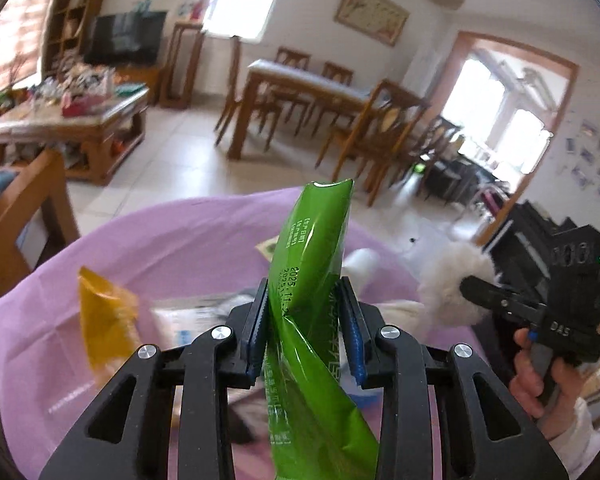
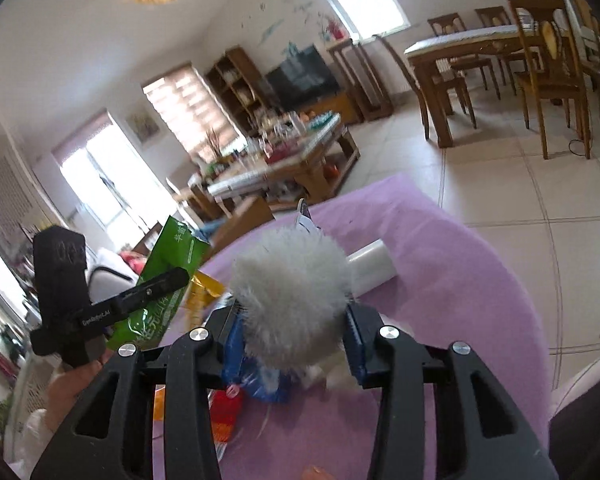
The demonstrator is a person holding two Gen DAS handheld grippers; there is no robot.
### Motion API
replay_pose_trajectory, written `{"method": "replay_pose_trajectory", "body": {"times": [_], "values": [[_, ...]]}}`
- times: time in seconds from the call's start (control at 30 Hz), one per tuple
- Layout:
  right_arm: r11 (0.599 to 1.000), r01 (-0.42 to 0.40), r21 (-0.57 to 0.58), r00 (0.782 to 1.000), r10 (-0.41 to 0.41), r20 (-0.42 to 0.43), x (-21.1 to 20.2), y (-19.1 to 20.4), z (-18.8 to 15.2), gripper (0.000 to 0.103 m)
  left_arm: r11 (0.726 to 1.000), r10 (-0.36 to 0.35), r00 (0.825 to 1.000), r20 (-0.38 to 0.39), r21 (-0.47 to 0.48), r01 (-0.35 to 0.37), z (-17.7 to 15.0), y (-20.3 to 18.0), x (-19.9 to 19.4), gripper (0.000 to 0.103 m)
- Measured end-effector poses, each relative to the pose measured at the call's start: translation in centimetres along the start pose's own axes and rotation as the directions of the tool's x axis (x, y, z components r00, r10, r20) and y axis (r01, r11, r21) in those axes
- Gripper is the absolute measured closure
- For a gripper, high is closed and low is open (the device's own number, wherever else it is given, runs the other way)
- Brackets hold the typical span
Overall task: Collect trash
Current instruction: 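Grasp the green snack bag with the left tool while the right tool grasps the white fluffy ball, then carry both items over the black bin and open both tools to release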
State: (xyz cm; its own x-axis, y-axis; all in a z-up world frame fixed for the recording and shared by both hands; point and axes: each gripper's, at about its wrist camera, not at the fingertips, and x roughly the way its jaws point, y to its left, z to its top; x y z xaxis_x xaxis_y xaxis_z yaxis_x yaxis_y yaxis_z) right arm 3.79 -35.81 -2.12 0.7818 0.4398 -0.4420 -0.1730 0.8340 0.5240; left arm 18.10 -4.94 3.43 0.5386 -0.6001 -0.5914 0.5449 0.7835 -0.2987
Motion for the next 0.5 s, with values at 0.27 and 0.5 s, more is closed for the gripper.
{"method": "replay_pose_trajectory", "body": {"times": [0.27,0.5], "values": [[0.998,0.051,0.041,0.988,-0.057,0.142,-9.5,-2.5,-1.7,0.062,0.976,-0.215,0.977,0.018,0.052,0.214,-2.2,-10.5,-0.2,0.070],[0.969,0.229,0.090,0.942,-0.244,0.230,-17.0,-6.9,-3.4,0.062,0.918,-0.386,0.922,-0.040,0.086,0.388,-5.1,-19.7,3.8,0.070]]}}
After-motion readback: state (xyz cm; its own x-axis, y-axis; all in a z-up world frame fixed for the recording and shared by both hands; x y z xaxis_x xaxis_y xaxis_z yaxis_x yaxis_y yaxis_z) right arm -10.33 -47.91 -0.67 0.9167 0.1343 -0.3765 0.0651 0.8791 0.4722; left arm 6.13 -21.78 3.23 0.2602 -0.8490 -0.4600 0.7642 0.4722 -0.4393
